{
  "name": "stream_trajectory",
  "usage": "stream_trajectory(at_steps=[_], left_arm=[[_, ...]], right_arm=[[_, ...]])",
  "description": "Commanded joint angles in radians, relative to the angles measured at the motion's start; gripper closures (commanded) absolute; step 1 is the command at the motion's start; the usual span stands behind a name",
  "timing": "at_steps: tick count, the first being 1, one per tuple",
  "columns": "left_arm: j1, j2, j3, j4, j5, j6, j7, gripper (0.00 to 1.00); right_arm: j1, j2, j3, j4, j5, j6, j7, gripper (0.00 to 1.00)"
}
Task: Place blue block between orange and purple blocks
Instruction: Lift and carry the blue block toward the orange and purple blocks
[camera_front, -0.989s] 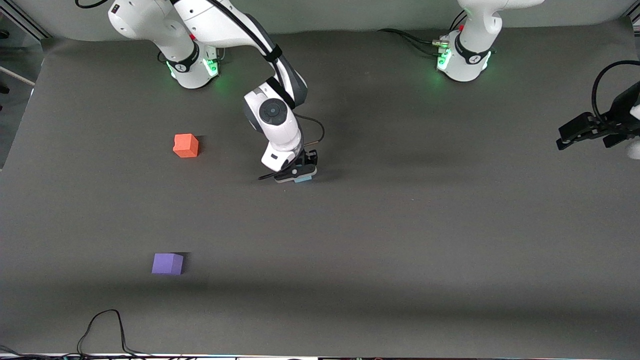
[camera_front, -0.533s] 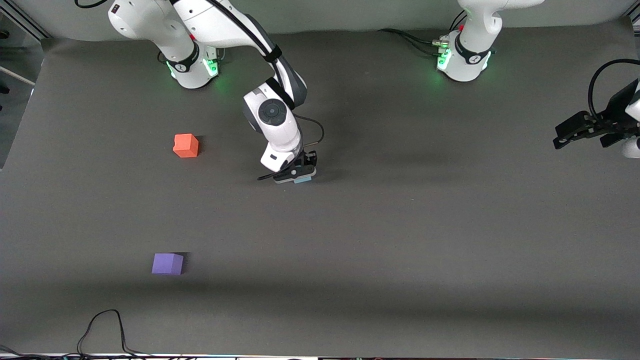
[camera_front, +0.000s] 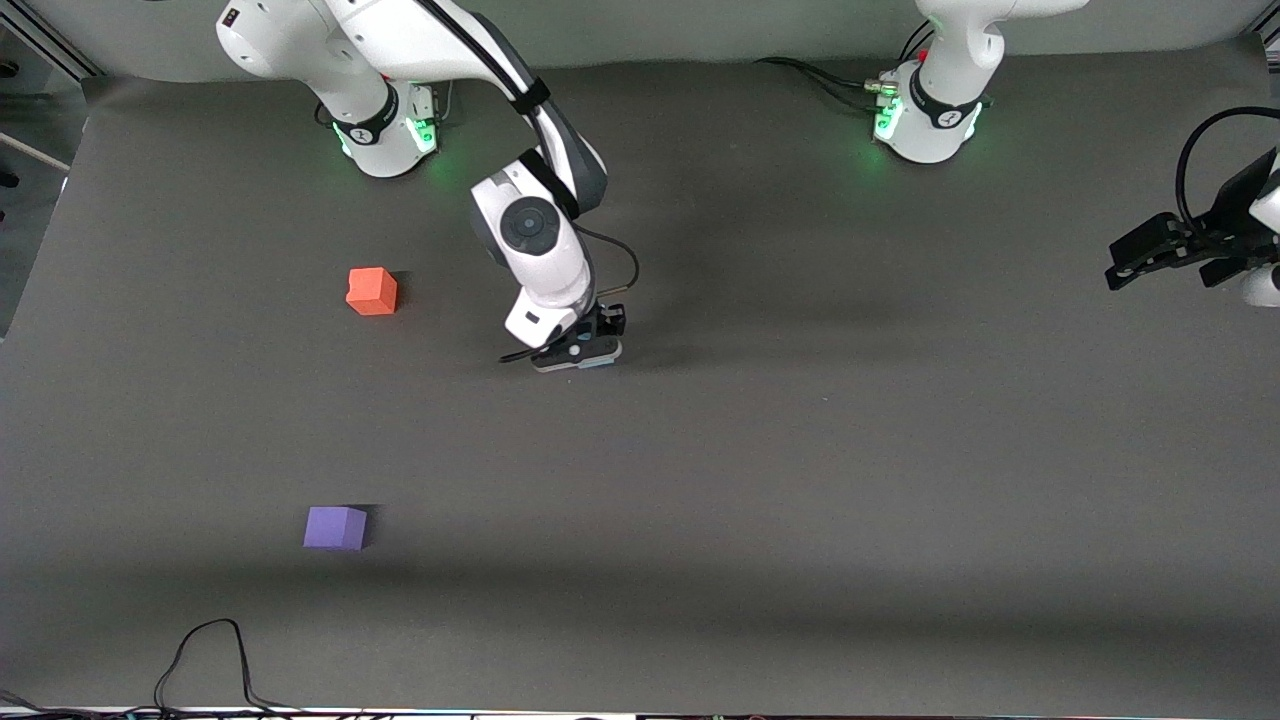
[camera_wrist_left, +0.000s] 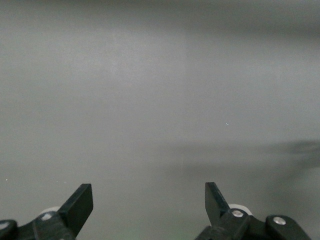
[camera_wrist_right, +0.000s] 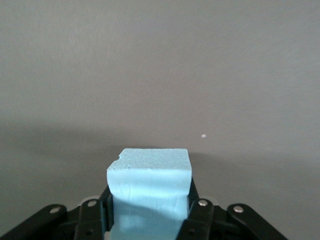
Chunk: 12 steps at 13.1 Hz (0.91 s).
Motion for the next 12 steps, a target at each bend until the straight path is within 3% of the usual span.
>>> stream_trajectory(at_steps=[1, 5, 8, 12], left_arm=[[-0.013, -0.017, 0.008, -0.019, 0.005, 0.002, 0.012, 0.00], [-0.013, -0.017, 0.008, -0.019, 0.005, -0.001, 0.013, 0.00], [-0.014, -0.014, 0.008, -0.019, 0.007, -0.002, 0.012, 0.00], [-0.014, -0.013, 0.008, -0.018, 0.008, 0.001, 0.013, 0.00]], right_arm=[[0.000, -0.098, -0.065, 0.040, 0.020, -0.145, 0.001, 0.81], [0.000, -0.185, -0.219, 0.218, 0.014, -0.444, -0.014, 0.81], [0.003, -0.191, -0.346, 0.373, 0.004, -0.659, -0.094, 0.81], [0.003, -0.269, -0.518, 0.392, 0.003, -0.777, -0.295, 0.81]])
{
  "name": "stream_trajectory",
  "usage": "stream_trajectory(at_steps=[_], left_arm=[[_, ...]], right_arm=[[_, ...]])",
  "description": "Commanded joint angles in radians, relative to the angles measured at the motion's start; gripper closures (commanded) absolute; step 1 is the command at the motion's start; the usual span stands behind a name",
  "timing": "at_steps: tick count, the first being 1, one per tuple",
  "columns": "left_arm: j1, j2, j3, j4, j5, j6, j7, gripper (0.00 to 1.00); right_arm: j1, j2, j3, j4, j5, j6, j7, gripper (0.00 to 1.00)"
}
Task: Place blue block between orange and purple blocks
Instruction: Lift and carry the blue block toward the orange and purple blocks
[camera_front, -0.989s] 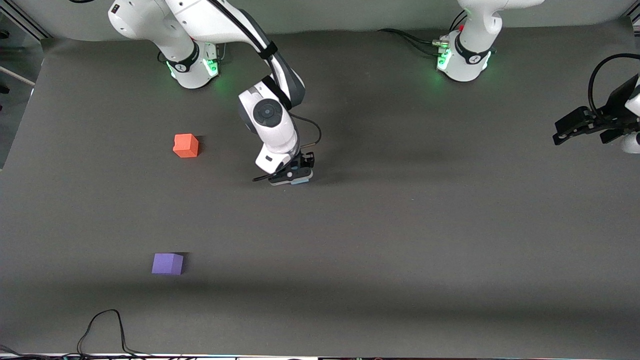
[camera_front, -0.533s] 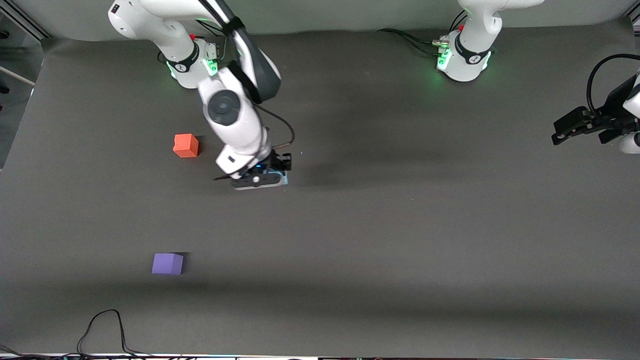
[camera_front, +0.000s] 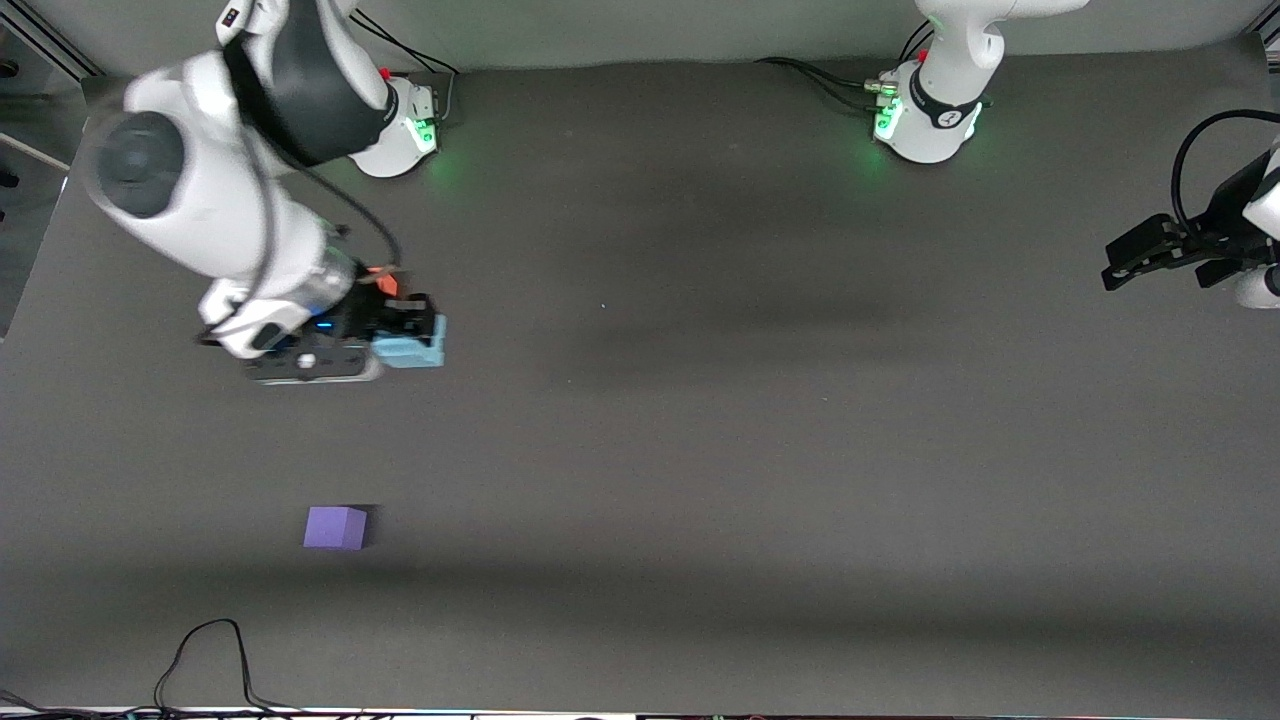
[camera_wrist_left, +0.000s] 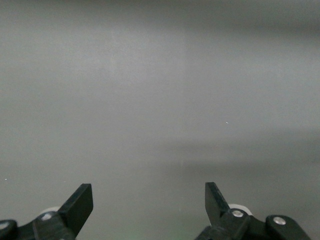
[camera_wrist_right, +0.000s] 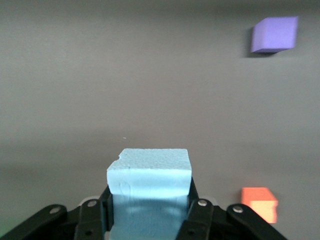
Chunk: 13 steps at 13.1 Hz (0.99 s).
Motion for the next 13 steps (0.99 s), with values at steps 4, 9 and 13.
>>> stream_trajectory(at_steps=[4, 9, 13], left_arm=[[-0.011, -0.003, 0.007, -0.012, 0.008, 0.010, 0.012, 0.00], [-0.014, -0.002, 0.007, -0.015, 0.008, 0.025, 0.011, 0.00], [-0.026, -0.002, 0.001, -0.036, 0.045, 0.045, 0.012, 0.00]], right_arm=[[0.006, -0.038, -0.239, -0.009, 0.003, -0.077, -0.312, 0.80], [-0.013, 0.033, -0.281, -0.114, 0.007, 0.033, -0.313, 0.76], [-0.002, 0.069, -0.270, -0.346, 0.064, 0.335, -0.317, 0.75]])
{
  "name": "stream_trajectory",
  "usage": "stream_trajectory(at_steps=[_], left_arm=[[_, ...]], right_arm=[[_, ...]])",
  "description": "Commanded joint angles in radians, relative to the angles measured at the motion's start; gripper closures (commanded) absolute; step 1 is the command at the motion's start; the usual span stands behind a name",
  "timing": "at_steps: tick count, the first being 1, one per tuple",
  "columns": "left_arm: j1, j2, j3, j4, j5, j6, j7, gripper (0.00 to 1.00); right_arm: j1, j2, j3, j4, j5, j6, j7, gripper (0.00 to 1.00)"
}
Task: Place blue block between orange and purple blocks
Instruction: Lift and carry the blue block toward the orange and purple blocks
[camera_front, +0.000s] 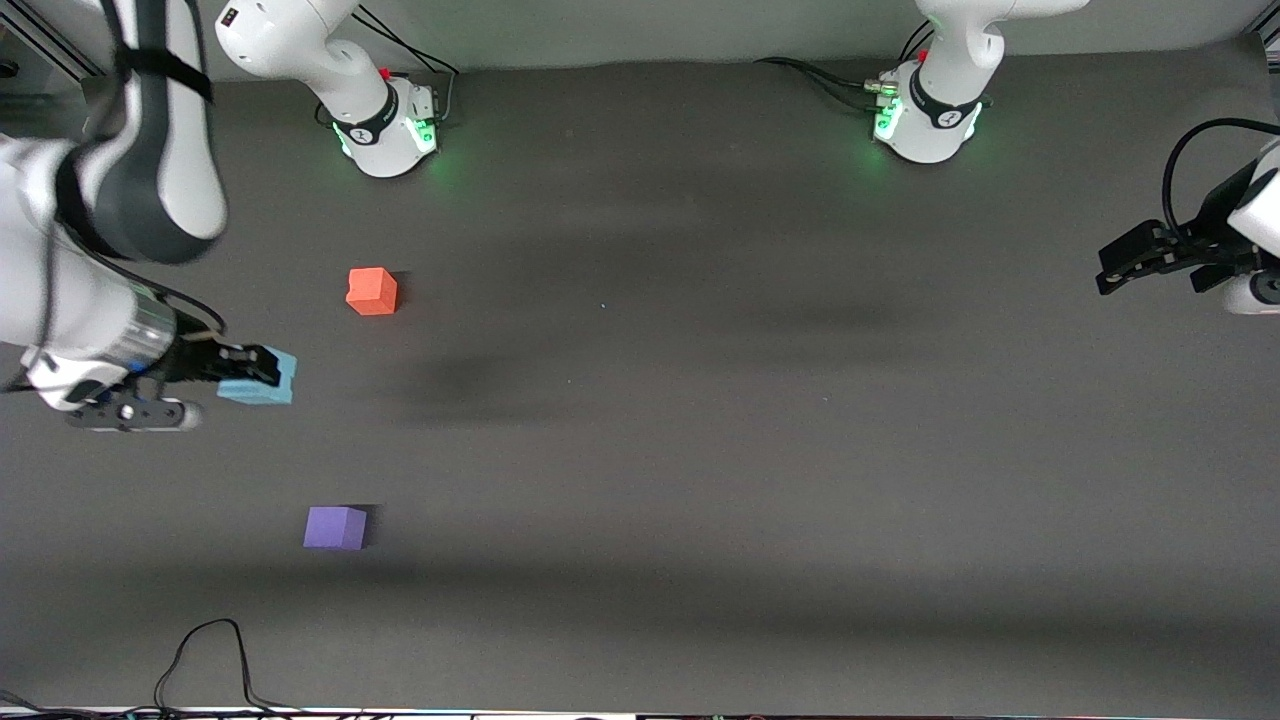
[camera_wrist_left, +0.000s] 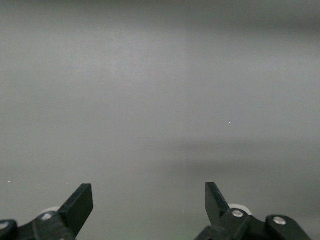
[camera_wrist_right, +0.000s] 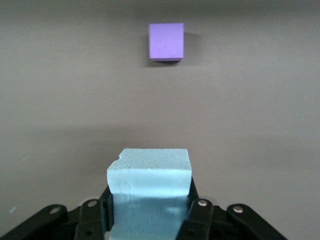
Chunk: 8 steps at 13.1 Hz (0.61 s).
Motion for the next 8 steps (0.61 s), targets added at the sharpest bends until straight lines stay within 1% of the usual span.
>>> stream_trajectory(at_steps=[1, 3, 4, 5, 8], left_arm=[[-0.013, -0.007, 0.005, -0.026, 0.020, 0.029, 0.009, 0.00], [-0.012, -0.006, 0.007, -0.024, 0.006, 0.025, 0.007, 0.00], [-0.009, -0.006, 0.007, -0.024, 0.005, 0.019, 0.009, 0.00], [-0.009, -0.006, 0.007, -0.024, 0.005, 0.017, 0.009, 0.00], [-0.004, -0.007, 0.007, -0.024, 0.003, 0.016, 0.009, 0.00]], right_arm=[[0.013, 0.047, -0.001, -0.093, 0.088, 0.128, -0.047, 0.75], [0.007, 0.159, -0.001, -0.093, 0.261, 0.142, -0.160, 0.75], [0.008, 0.206, -0.003, -0.092, 0.317, 0.152, -0.197, 0.75], [0.005, 0.228, -0.001, -0.095, 0.331, 0.173, -0.222, 0.75], [0.010, 0.263, 0.002, -0.118, 0.334, 0.217, -0.228, 0.75]])
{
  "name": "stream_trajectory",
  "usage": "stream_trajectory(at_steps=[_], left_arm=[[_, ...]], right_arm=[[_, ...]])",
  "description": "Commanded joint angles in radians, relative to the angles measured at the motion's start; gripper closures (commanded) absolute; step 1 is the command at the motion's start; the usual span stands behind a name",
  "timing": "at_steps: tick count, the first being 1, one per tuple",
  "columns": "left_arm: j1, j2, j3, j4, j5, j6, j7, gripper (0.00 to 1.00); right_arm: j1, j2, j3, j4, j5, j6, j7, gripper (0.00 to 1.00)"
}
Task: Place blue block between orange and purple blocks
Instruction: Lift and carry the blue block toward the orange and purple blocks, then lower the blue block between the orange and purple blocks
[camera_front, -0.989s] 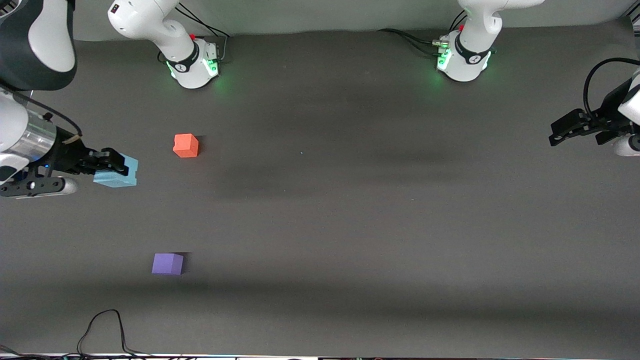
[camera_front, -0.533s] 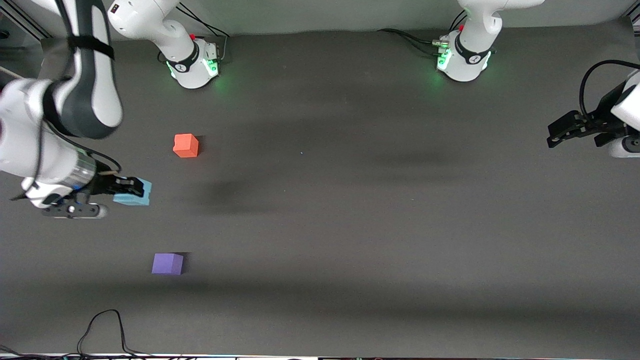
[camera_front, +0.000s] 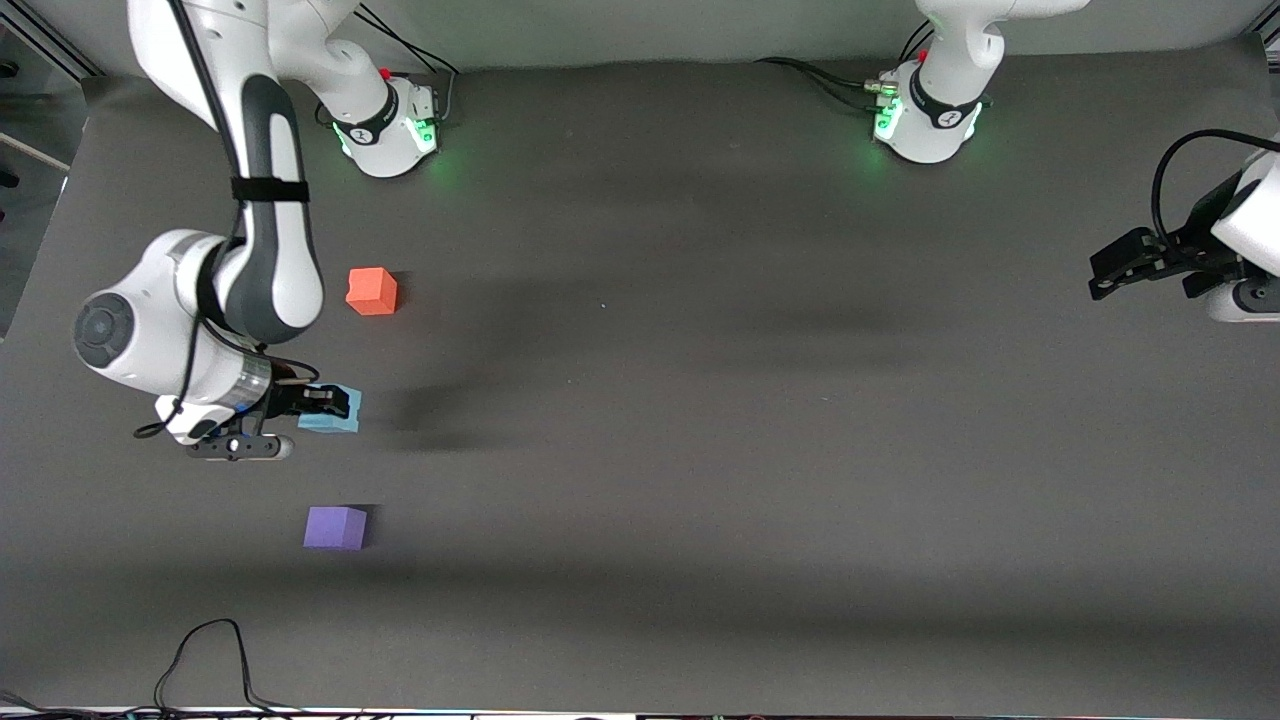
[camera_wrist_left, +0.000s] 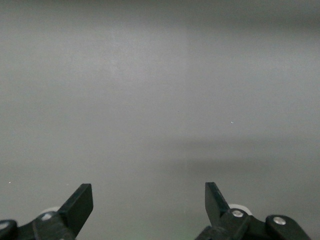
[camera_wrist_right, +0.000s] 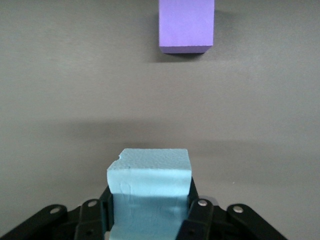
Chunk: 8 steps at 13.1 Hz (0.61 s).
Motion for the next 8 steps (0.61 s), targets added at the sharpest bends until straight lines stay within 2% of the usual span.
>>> stream_trajectory(at_steps=[1, 3, 8], left_arm=[[0.000, -0.014, 0.007, -0.013, -0.001, 0.006, 0.009, 0.00], [0.000, -0.015, 0.007, -0.013, -0.001, 0.005, 0.009, 0.00], [0.000, -0.017, 0.007, -0.013, -0.016, 0.005, 0.009, 0.00]], right_arm=[[0.005, 0.023, 0.006, -0.038, 0.031, 0.074, -0.046, 0.75], [0.000, 0.030, 0.033, -0.100, 0.083, 0.162, -0.107, 0.75], [-0.002, 0.142, 0.033, -0.106, 0.258, 0.171, -0.236, 0.75]])
